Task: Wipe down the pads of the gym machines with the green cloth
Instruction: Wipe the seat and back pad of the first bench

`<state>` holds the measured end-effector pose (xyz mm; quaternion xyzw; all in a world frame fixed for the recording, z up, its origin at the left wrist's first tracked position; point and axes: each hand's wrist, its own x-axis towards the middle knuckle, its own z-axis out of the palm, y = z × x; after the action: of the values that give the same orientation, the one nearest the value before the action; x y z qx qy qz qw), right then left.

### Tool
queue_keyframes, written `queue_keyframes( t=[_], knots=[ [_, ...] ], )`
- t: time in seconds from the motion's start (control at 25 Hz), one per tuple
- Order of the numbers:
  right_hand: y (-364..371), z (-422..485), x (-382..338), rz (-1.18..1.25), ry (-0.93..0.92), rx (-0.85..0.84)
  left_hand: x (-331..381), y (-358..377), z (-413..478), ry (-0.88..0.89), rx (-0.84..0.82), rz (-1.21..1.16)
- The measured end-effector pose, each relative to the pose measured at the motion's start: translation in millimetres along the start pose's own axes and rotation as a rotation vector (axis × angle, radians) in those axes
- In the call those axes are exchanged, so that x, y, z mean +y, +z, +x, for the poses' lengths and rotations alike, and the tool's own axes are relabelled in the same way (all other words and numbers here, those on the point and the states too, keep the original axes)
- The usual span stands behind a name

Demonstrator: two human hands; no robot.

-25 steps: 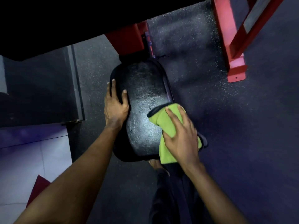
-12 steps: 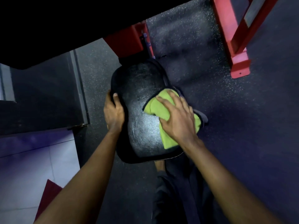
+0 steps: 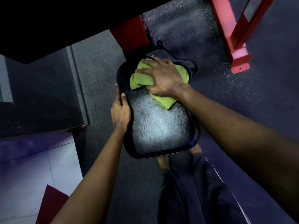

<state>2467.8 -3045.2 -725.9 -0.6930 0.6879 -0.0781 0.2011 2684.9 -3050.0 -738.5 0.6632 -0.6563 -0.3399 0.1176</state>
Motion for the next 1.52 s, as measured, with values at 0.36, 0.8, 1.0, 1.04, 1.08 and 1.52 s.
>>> queue_keyframes(
  t=[0.36,0.8,1.0,1.04,1.08,1.52],
  knots=[
    [12,-63,-21,0.288,0.601,0.25,-2,-9,-4,0.007,-0.15,-0.051],
    [75,-207,-93,0.503,0.921,0.633,-23,-21,-53,-0.058,-0.202,-0.196],
    [83,-214,-108,0.422,0.86,0.611,-36,-25,-47,0.037,-0.29,-0.307],
    [86,-217,-113,0.423,0.858,0.61,-42,-26,-42,0.047,-0.321,-0.311],
    [90,-220,-120,0.404,0.858,0.592,-49,-28,-38,0.052,-0.359,-0.299],
    [133,-209,-222,0.113,0.687,0.343,-65,-59,-15,0.188,-0.591,-0.052]
  ],
)
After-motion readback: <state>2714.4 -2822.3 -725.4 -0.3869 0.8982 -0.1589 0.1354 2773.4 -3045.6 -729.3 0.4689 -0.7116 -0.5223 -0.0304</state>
